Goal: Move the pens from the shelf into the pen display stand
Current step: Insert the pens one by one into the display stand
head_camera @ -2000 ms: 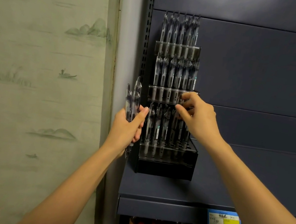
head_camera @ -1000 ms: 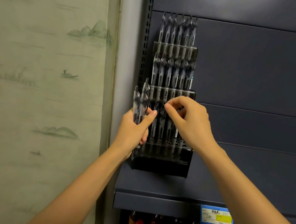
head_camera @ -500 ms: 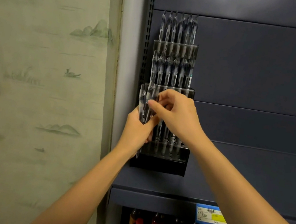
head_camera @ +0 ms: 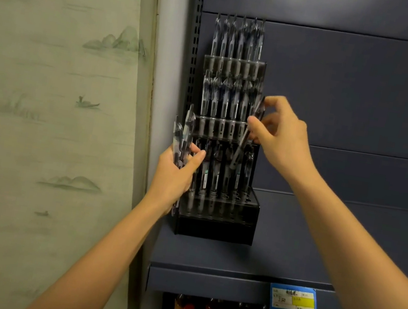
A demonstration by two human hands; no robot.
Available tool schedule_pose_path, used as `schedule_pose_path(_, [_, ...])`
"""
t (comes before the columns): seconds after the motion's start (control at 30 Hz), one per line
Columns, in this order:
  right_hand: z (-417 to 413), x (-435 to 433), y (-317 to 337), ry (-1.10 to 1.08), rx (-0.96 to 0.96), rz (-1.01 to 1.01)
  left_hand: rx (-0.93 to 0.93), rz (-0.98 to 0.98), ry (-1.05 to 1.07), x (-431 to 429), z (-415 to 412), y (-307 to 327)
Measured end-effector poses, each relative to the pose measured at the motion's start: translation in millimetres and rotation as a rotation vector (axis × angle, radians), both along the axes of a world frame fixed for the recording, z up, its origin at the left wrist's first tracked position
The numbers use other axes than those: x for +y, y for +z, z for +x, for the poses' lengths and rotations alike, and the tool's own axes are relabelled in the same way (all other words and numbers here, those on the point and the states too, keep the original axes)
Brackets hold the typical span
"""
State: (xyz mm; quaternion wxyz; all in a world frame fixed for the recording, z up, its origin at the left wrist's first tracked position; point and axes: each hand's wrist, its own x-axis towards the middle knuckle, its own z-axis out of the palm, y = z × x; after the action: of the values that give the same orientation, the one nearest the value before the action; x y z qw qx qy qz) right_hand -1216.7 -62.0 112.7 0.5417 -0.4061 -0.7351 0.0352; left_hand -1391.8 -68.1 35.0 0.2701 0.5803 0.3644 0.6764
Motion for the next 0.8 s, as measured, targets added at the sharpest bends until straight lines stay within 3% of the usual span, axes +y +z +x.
schedule_pose_path(0.8, [-4, 15, -59, -0.14, -0.233, -0.113, -0.025, -0.004, -0.028, -5, -3, 2])
